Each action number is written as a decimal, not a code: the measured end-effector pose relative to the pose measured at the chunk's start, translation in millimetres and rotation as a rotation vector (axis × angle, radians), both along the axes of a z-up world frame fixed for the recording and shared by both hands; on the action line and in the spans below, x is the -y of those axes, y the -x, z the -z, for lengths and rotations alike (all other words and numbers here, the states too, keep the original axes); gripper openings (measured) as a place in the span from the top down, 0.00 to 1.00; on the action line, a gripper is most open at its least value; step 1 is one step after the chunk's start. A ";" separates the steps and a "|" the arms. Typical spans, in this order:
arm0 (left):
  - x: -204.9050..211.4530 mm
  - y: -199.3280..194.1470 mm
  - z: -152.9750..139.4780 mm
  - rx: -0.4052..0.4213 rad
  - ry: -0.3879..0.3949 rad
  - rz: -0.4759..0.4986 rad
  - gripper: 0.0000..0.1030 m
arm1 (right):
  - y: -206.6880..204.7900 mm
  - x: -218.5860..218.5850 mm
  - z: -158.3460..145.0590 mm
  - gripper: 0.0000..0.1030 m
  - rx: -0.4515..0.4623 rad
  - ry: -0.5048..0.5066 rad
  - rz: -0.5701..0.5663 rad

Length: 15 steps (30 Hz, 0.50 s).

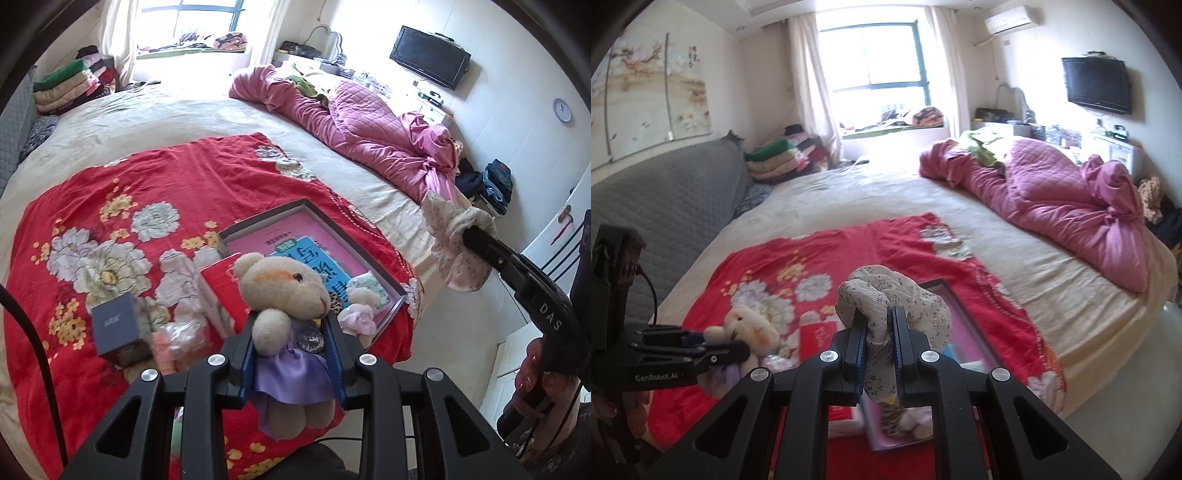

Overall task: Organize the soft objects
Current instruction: 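Carry the teddy bear and scrunchie over the pink tray with both tools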

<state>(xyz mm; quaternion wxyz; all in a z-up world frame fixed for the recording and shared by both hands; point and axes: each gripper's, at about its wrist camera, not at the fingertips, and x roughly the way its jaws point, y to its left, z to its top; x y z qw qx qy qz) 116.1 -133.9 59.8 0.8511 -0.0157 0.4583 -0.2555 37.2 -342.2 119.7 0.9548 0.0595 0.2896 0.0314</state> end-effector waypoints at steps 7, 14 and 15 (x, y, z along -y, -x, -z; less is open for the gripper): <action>37.4 -9.9 3.8 -0.002 0.000 0.042 0.68 | -4.1 28.2 -1.5 0.88 0.003 0.009 0.040; 72.9 -25.6 22.3 -0.038 0.001 0.064 0.68 | -12.4 45.8 7.5 0.88 -0.017 0.016 0.052; 78.3 -28.3 26.1 -0.045 -0.003 0.067 0.68 | -13.9 47.7 9.0 0.88 -0.019 0.015 0.054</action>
